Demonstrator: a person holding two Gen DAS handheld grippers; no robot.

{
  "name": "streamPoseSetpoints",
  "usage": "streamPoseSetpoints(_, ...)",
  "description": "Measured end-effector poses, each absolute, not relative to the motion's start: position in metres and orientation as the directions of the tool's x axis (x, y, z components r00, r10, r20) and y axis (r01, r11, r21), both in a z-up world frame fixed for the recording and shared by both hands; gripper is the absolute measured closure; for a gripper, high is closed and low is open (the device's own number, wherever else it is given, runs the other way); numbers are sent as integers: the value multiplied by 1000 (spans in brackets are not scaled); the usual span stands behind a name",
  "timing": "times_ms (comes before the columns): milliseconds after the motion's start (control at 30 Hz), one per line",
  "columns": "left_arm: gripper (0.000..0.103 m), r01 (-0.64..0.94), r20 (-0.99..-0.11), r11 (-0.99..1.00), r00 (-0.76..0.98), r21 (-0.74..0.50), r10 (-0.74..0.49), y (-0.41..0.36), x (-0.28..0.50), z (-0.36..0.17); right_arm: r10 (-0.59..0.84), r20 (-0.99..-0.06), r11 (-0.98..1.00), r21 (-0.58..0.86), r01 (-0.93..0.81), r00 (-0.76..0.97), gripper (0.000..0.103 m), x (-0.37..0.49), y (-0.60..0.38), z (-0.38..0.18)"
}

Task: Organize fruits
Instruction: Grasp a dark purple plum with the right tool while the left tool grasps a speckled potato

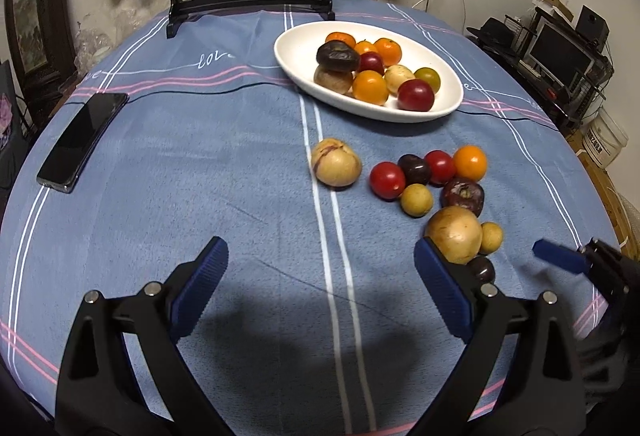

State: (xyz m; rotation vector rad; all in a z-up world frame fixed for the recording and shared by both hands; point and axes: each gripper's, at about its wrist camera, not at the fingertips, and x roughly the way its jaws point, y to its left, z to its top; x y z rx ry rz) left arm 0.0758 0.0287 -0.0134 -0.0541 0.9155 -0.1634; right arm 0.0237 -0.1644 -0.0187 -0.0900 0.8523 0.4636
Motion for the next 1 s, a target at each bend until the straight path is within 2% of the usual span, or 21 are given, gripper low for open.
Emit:
streamPoseSetpoints(267,7,110,-801,986,575,-126,-166,34,81,-25,356,-781,886,107,-452,513,34,33,-141,-34)
streamPoseSetpoints(300,7,107,-804,986,571,-126,-165,35,82,-26,352,-784,888,107,-447,511,36,35,-140,-35)
streamPoseSetpoints(367,7,101,-808,987,566,-128,-163,36,84,-29,350,-793,891,116,-440,498,50,38,-139,-38)
streamPoseSetpoints(633,7,97,-818,988,554,-124,-157,33,87,-32,340,-797,901,123,-417,499,69,46,-143,-41)
streamPoseSetpoints(1000,7,94,-820,994,564,-58,-101,31,95,-30,368,-758,905,159,-394,539,71,39,-178,-26)
